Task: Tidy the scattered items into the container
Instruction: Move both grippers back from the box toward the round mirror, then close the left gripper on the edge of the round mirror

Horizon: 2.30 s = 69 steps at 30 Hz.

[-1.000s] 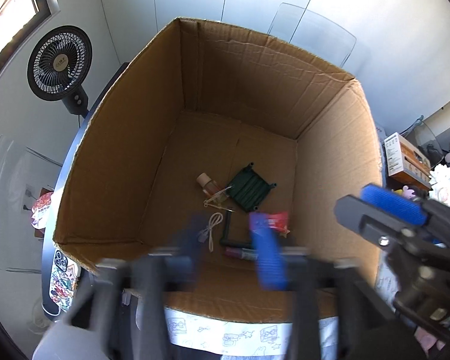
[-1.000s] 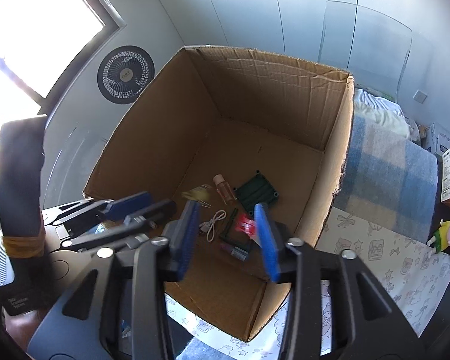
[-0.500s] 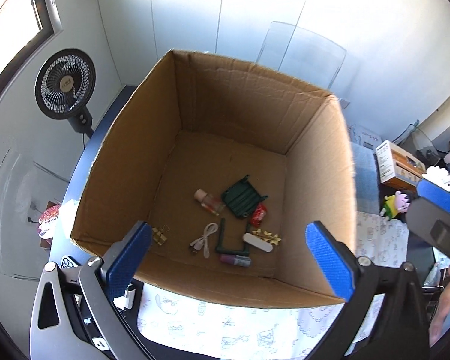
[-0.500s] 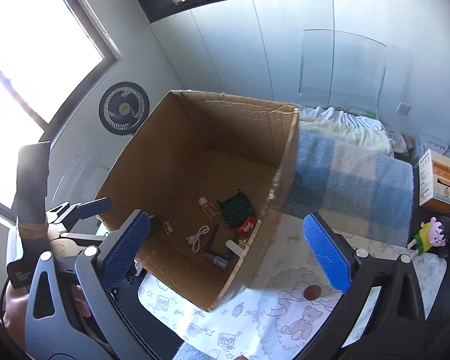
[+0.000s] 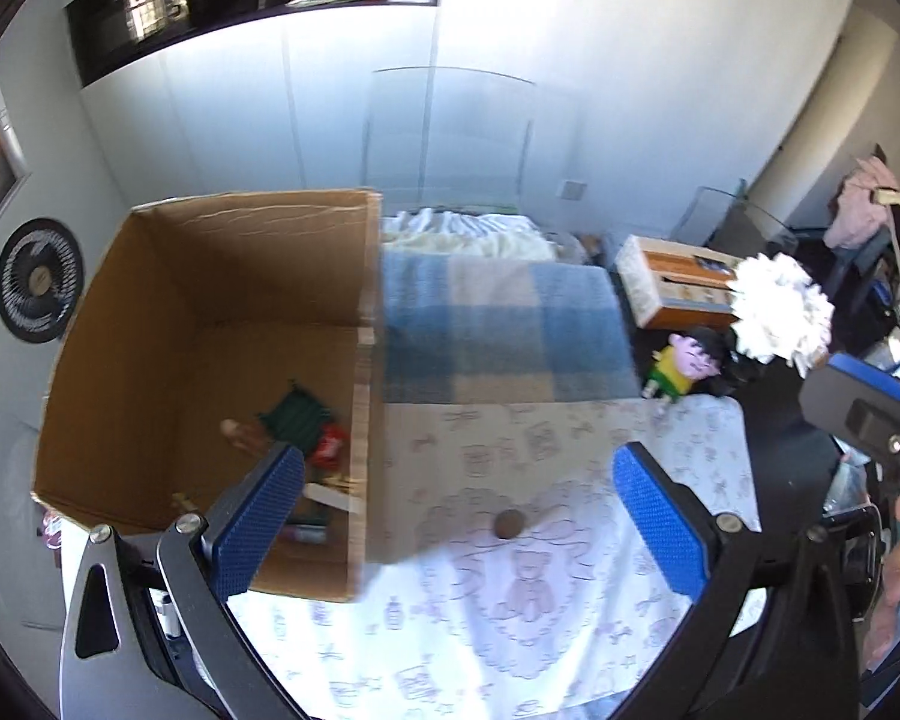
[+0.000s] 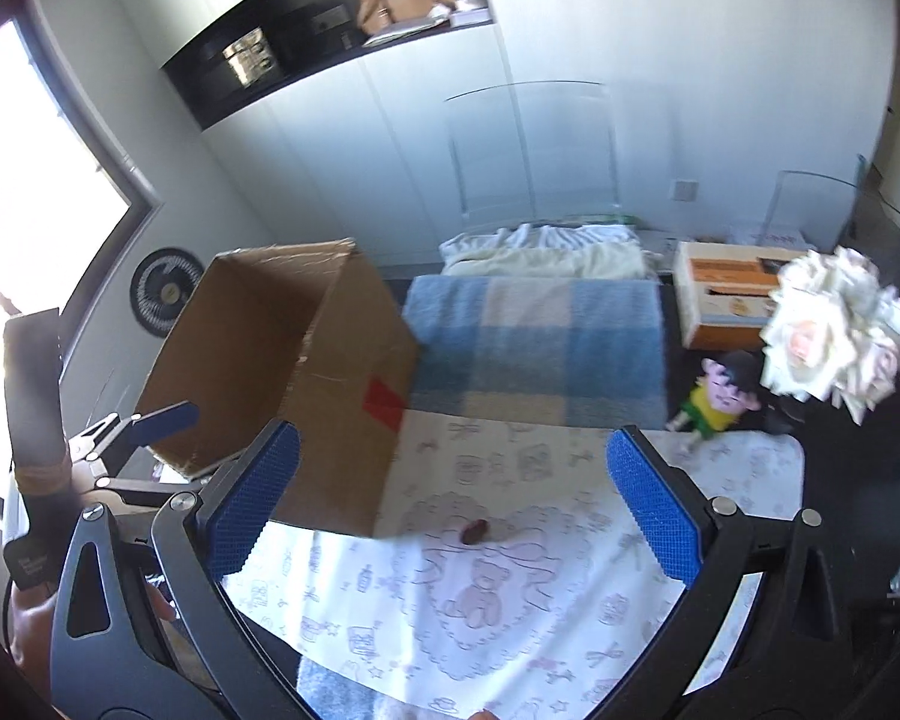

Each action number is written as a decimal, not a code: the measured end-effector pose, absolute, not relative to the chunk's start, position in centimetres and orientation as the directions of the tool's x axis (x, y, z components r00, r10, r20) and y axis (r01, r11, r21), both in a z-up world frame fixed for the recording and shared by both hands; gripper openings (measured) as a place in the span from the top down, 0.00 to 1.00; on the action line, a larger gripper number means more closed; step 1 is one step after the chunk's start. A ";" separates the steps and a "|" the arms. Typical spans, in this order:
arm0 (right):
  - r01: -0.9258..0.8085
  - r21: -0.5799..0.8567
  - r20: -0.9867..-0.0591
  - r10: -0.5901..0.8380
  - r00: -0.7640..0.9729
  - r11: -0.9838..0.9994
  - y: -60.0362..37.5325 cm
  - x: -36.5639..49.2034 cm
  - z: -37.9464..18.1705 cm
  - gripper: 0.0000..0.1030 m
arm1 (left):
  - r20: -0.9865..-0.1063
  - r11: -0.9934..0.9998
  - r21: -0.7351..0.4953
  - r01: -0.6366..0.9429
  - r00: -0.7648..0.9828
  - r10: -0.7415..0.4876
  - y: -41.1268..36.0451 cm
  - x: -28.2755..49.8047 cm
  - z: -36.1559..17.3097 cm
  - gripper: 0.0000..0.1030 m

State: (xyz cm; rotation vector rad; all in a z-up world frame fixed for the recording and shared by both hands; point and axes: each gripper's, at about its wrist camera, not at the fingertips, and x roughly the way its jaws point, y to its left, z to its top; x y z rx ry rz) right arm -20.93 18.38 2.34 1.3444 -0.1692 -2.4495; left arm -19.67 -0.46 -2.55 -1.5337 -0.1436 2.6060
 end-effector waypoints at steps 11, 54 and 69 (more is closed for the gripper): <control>0.150 0.276 -0.819 -0.313 -0.481 -0.950 24.5 -18.3 -0.9 0.00 | -0.916 -0.983 -0.106 -0.147 -0.369 0.154 6.6 -18.0 -8.0 0.00; 0.014 0.382 -0.921 -0.382 -0.076 -0.924 23.2 -21.7 -24.7 0.00 | -0.998 -0.984 -0.033 -0.174 -0.048 0.042 7.9 -21.5 -28.4 0.50; -0.001 0.394 -0.916 -0.393 -0.076 -0.919 23.3 -23.3 -25.4 0.00 | -0.996 -0.980 -0.076 -0.186 -0.023 0.082 8.2 -21.6 -29.5 0.74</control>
